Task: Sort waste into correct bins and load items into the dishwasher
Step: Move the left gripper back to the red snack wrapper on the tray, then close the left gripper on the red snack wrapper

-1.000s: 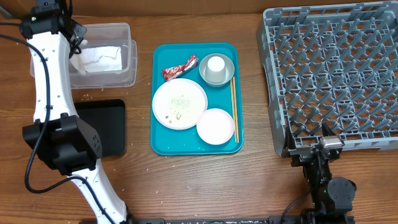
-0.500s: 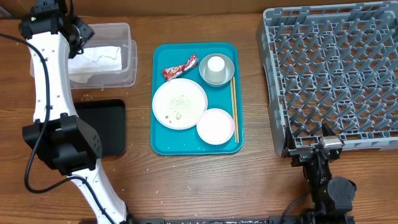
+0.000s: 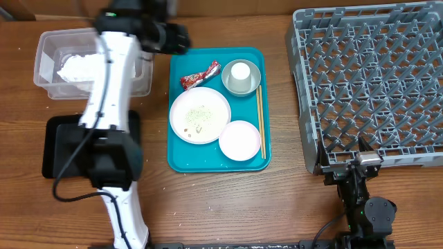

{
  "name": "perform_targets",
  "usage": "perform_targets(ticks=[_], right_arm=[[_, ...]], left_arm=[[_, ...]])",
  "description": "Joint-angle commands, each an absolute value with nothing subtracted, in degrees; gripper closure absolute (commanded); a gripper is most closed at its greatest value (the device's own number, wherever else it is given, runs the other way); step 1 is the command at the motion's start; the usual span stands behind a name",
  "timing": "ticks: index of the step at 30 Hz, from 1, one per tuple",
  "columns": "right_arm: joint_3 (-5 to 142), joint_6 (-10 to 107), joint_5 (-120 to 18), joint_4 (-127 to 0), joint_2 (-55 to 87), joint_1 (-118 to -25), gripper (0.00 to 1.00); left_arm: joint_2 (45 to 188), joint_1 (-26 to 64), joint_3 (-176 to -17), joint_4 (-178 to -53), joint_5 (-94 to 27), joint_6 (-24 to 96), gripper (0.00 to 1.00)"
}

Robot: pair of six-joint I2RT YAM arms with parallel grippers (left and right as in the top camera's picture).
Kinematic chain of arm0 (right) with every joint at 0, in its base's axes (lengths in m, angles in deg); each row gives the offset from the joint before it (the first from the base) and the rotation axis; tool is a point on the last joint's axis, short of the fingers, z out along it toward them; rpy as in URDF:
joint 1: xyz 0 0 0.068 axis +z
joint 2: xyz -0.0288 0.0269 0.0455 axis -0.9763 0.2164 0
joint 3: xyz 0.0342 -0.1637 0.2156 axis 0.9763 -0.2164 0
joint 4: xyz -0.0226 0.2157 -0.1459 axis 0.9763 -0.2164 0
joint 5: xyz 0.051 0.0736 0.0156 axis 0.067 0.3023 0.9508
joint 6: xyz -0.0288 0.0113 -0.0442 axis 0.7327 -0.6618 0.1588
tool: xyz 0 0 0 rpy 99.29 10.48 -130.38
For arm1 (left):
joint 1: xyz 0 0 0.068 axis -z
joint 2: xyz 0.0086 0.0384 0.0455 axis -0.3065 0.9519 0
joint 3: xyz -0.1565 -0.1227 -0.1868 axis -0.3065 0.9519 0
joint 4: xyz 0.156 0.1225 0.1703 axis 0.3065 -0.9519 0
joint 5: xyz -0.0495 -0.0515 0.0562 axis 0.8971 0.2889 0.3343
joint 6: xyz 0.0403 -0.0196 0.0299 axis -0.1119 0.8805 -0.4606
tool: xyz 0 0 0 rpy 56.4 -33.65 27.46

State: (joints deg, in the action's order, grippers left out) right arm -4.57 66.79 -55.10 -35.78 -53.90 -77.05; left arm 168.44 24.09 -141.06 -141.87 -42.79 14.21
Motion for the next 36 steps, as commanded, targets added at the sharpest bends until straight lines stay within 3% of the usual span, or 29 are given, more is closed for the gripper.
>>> perform_targets(ticks=[1,7,36], right_arm=[[-5.2,66.8,-55.5,-35.5,-54.6,-77.2,0.0],[-5.2,66.8,-55.5,-35.5,-54.6,-77.2,0.0],[-5.2,66.8,-55.5,-35.5,-54.6,-77.2,0.0]], left_arm=[[168.2,27.5,-138.7,-140.1,-50.5,7.7,0.26],[171.9,31.4,-137.9,-138.2,-56.9,6.3,0.27],[187.2,33.7,-137.9,-134.8,-57.6,-4.7,0.29]])
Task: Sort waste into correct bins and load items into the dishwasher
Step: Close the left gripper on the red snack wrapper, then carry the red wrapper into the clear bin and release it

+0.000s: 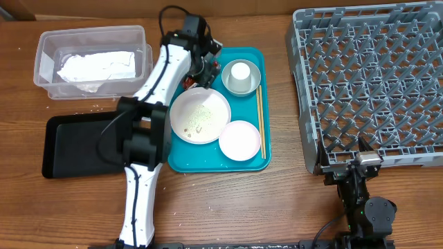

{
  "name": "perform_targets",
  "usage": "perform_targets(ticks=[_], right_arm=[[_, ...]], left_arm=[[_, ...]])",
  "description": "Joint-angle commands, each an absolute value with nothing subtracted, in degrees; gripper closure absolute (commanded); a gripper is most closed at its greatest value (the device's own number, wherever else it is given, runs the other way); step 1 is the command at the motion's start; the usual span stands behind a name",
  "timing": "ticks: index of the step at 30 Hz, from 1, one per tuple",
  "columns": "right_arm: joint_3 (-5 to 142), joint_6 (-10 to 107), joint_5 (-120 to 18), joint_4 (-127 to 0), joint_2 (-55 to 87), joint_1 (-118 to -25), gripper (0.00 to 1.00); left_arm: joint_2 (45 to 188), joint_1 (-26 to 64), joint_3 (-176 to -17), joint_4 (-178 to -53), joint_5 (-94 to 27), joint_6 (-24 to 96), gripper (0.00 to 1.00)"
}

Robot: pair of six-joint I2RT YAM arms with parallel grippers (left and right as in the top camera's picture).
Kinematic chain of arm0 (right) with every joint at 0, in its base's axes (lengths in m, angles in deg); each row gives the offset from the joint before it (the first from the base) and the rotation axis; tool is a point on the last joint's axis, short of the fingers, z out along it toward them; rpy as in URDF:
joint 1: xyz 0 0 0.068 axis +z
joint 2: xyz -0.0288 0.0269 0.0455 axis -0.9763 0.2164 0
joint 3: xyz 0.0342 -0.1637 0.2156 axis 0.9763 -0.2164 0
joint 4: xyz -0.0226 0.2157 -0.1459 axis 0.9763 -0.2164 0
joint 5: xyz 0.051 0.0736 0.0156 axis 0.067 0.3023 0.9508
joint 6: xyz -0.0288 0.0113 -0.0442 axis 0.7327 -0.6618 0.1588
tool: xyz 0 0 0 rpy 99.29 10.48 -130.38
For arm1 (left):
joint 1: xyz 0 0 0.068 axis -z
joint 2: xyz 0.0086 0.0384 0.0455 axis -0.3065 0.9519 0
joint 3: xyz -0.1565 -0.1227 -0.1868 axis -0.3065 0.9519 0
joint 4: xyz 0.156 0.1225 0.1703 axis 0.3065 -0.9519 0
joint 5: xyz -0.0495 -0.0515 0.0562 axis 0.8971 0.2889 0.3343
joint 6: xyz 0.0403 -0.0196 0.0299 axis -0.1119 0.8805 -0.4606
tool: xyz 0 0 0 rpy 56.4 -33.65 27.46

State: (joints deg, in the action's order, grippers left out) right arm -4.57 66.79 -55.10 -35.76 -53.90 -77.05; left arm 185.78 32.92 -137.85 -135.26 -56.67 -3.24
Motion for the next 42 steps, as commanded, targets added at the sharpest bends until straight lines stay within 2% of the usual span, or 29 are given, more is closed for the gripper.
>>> perform_targets(ticks=[1,10,12,13,16,25,31,38,41,42], right_arm=[[-5.2,66.8,-55.5,-35.5,-54.6,-77.2,0.0],[-5.2,66.8,-55.5,-35.5,-54.6,-77.2,0.0],[-5.2,66.8,-55.5,-35.5,-54.6,-77.2,0.0],[-5.2,66.8,-55.5,-35.5,-54.6,-77.2,0.0],[-5.2,66.8,-55.5,-35.5,-54.6,-77.2,0.0],[-5.2,66.8,-55.5,-35.5,-54.6,-77.2,0.0],[-5.2,66.8,-55.5,-35.5,-54.6,-77.2,0.0],[-5.2,66.8,-55.5,-35.5,-54.6,-77.2,0.0],[-5.2,66.8,-55.5,-35.5,-54.6,-77.2,0.0],[-5.2,66.8,-55.5,-35.5,-54.6,-77.2,0.0]], left_arm=[[187.2,33.7,-137.9,-134.4,-57.8,-4.4,0.31],[186.9,33.7,-138.2,-132.6,-61.0,-0.1,0.51],[186.8,33.7,-138.9,-132.8,-61.0,0.3,0.64],[186.7,33.7,-139.4,-133.1,-61.1,0.5,0.74],[186.4,33.7,-142.0,-134.3,-62.5,3.1,0.96],[181.3,32.5,-154.3,-139.6,-69.8,16.7,0.96],[176.8,27.9,-157.3,-139.4,-76.6,34.0,0.96],[176.9,17.9,-156.9,-143.8,-76.4,59.7,0.96],[177.1,14.0,-156.3,-143.9,-74.2,63.5,0.86],[177.1,12.9,-156.3,-143.9,-73.6,63.5,0.79]])
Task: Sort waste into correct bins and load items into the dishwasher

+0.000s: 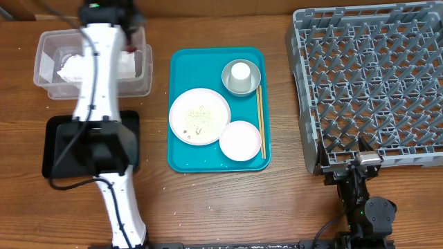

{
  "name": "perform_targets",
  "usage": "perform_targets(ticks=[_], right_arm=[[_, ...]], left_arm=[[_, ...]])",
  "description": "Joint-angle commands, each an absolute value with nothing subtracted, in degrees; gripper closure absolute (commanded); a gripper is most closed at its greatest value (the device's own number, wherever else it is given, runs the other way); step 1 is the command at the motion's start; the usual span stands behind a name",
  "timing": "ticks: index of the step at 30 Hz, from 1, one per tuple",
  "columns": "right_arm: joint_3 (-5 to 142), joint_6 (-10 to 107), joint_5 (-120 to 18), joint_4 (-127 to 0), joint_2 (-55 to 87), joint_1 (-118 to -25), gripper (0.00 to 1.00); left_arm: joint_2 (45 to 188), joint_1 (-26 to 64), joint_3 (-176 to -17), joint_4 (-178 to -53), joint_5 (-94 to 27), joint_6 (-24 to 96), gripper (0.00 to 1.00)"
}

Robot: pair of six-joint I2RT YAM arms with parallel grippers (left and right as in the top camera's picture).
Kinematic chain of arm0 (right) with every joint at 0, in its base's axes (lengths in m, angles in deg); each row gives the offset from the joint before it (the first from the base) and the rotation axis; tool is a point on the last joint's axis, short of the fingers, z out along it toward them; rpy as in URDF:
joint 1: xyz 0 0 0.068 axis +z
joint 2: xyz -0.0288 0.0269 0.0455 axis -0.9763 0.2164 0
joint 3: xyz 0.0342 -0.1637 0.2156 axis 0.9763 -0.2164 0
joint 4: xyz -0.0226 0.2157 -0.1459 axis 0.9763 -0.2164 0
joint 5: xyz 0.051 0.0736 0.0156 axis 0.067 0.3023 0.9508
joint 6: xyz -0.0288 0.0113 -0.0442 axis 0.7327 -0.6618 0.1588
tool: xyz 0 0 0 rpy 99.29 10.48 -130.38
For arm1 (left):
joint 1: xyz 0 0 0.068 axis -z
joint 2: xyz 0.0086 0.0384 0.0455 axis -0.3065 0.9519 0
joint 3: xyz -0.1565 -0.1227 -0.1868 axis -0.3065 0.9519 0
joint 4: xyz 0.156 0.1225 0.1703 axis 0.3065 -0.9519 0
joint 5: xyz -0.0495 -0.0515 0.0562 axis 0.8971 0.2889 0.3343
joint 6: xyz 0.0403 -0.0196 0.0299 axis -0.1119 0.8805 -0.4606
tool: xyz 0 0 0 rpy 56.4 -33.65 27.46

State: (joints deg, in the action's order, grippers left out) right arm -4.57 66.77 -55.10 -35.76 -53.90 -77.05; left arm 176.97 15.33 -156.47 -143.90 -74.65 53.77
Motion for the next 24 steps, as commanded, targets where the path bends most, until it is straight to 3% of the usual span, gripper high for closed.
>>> perform_targets(ticks=[1,2,3,4,7,17,24], right_arm=[[-5.2,66.8,-55.5,-35.5,-54.6,-77.2,0.0],[-5.2,66.8,-55.5,-35.5,-54.6,-77.2,0.0],[-5.2,66.8,-55.5,-35.5,-54.6,-77.2,0.0],[-5.2,66.8,-55.5,-35.5,-54.6,-77.2,0.0],[-5.2,66.8,-55.5,-35.5,-54.6,-77.2,0.0],[-5.2,66.8,-55.5,-35.5,-54.6,-77.2,0.0],[-5.2,66.8,-55.5,-35.5,-54.6,-77.2,0.0]], left_arm=[[177.1,12.0,-156.3,-143.9,-73.1,63.5,0.59],[177.1,11.2,-156.3,-143.8,-72.5,63.5,0.31],[177.1,10.3,-156.3,-143.8,-71.7,63.4,0.13],[177.1,9.7,-156.3,-143.9,-71.1,63.4,0.05],[177.1,8.2,-156.3,-145.4,-69.9,62.8,0.01],[170.6,6.8,-156.4,-152.4,-63.7,57.9,0.01],[157.1,6.8,-156.4,-162.0,-70.4,58.4,0.02]])
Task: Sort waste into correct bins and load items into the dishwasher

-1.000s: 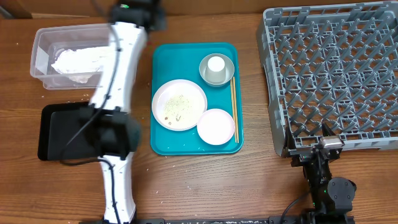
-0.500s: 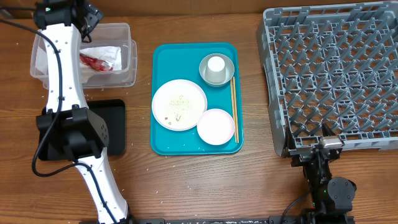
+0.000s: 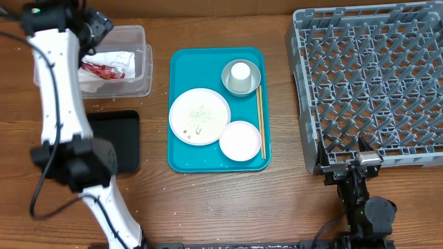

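Note:
The red snack wrapper (image 3: 104, 70) lies on white crumpled paper inside the clear plastic bin (image 3: 136, 41) at the back left. My left gripper (image 3: 99, 26) hovers over the bin's back left corner, open and holding nothing, apart from the wrapper. The teal tray (image 3: 181, 155) holds a large crumb-strewn plate (image 3: 200, 115), a small white plate (image 3: 240, 140), a grey bowl (image 3: 252, 84) with a white cup (image 3: 240, 72) in it, and chopsticks (image 3: 259, 121). The grey dish rack (image 3: 370, 83) stands at the right. My right arm (image 3: 361, 197) rests folded at the front edge, fingers hidden.
A black tray (image 3: 118, 142) lies in front of the clear bin, partly covered by my left arm (image 3: 59, 124). Crumbs dot the wooden table around it. The rack's front edge sits just above the parked right arm.
The left gripper has moved from over the bin's middle to its back left corner. The red wrapper, then at the gripper, now lies loose in the bin.
The wrapper first lay on the teal tray beside the bowl, with the left gripper near the tray's back left corner. Then the gripper was down on the wrapper. Then the wrapper was gone from the tray and the gripper was over the bin, where it now lies.

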{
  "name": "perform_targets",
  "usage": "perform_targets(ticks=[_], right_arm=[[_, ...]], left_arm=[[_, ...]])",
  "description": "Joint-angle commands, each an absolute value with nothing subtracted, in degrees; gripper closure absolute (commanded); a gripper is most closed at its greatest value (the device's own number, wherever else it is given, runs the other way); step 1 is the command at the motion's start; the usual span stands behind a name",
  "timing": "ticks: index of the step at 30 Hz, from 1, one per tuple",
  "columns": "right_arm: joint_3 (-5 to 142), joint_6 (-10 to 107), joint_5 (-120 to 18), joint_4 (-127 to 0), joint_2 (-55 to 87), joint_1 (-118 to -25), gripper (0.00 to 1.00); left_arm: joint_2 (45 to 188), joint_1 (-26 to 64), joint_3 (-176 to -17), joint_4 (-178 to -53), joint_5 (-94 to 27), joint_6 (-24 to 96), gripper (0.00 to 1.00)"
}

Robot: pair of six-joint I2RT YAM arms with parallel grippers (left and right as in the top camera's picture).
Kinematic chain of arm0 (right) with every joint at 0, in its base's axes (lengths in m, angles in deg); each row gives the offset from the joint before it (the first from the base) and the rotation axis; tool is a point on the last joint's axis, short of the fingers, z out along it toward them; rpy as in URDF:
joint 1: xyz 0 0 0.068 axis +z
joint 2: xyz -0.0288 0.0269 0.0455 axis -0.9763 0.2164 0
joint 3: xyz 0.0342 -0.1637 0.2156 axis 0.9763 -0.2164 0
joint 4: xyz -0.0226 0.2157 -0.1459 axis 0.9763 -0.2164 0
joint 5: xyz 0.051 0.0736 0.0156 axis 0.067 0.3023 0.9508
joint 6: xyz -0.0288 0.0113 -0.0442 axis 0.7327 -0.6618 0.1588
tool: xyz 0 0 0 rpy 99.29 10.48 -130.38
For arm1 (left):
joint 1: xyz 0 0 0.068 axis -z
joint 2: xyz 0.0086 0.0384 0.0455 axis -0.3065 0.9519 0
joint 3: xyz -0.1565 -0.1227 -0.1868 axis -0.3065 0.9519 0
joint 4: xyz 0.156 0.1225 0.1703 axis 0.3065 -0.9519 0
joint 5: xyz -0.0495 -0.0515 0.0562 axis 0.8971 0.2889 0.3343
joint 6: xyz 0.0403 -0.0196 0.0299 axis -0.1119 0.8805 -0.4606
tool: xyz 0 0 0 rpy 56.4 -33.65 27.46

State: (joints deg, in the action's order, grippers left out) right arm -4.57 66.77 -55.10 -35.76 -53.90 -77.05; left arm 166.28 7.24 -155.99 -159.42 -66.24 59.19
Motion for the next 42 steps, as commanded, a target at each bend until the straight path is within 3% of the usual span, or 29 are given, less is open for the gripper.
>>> perform_targets(ticks=[1,8,15,42], right_arm=[[-5.2,66.8,-55.5,-35.5,-54.6,-77.2,0.0],[-5.2,66.8,-55.5,-35.5,-54.6,-77.2,0.0],[-5.2,66.8,-55.5,-35.5,-54.6,-77.2,0.0],[-5.2,66.8,-55.5,-35.5,-54.6,-77.2,0.0]], left_arm=[[155.3,6.8,-156.4,-163.8,-72.4,59.1,0.02],[145.4,5.9,-156.4,-174.1,-81.9,63.8,0.0],[142.7,3.5,-156.4,-177.5,-81.7,66.3,0.0],[143.2,3.2,-156.3,-177.6,-81.7,65.8,0.0]])
